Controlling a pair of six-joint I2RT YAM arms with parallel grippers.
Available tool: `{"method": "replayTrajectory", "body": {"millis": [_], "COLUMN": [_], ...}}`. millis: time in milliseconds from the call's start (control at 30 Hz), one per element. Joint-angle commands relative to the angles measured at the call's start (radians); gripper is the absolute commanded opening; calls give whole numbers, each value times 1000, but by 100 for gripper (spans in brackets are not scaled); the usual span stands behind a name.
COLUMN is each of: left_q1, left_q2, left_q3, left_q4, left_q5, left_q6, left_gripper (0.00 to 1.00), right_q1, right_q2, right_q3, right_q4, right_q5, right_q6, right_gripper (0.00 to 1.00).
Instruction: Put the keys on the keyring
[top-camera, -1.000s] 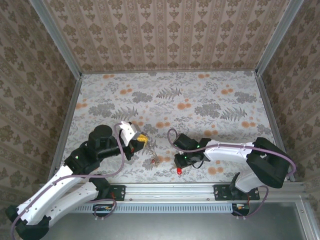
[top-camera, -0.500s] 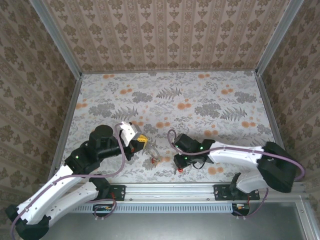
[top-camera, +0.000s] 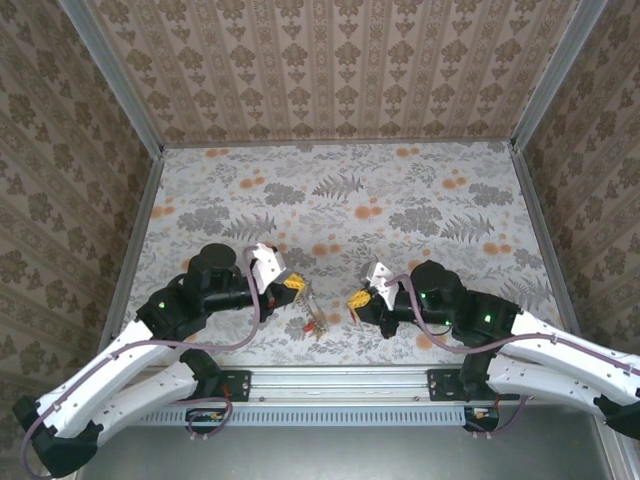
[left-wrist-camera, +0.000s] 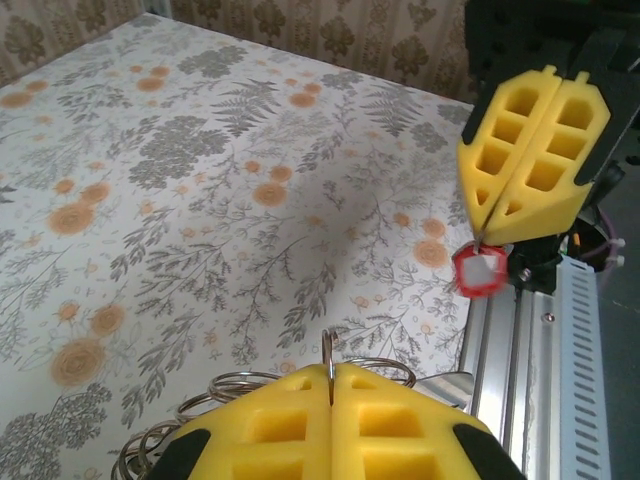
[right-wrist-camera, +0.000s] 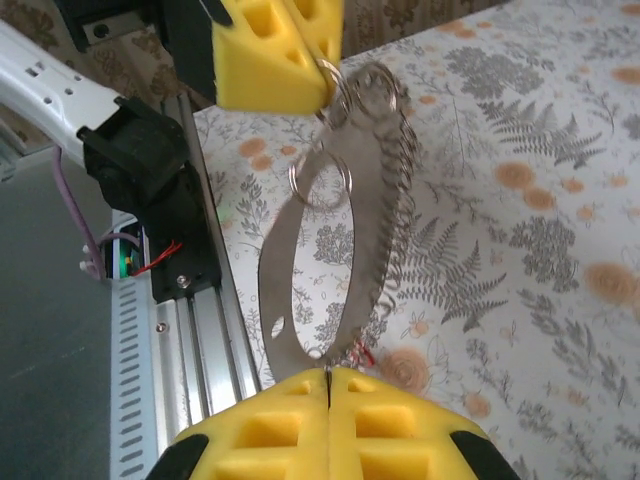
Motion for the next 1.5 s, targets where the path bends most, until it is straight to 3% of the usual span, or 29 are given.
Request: {"method": "replayTrajectory", "body": {"millis": [0, 333, 1133, 1467], "left_q1": [-30, -70, -83, -86], "left_q2": [7, 45, 47, 38], "left_q3": [39, 58, 50, 47], "left_q4": [60, 61, 61, 66], "left_q5": [67, 67, 21, 29], "left_q6": [71, 117, 129, 131], "left_gripper": [0, 0, 0, 0], "right_q1": [5, 5, 23, 20], "right_q2": [46, 150, 232, 233], "right_q3": [58, 106, 145, 141], "right_q4": [45, 212, 247, 208], "right_q5": [-30, -48, -135, 0], "right_q6": [-106, -59, -34, -12], "right_gripper": [0, 0, 0, 0]}}
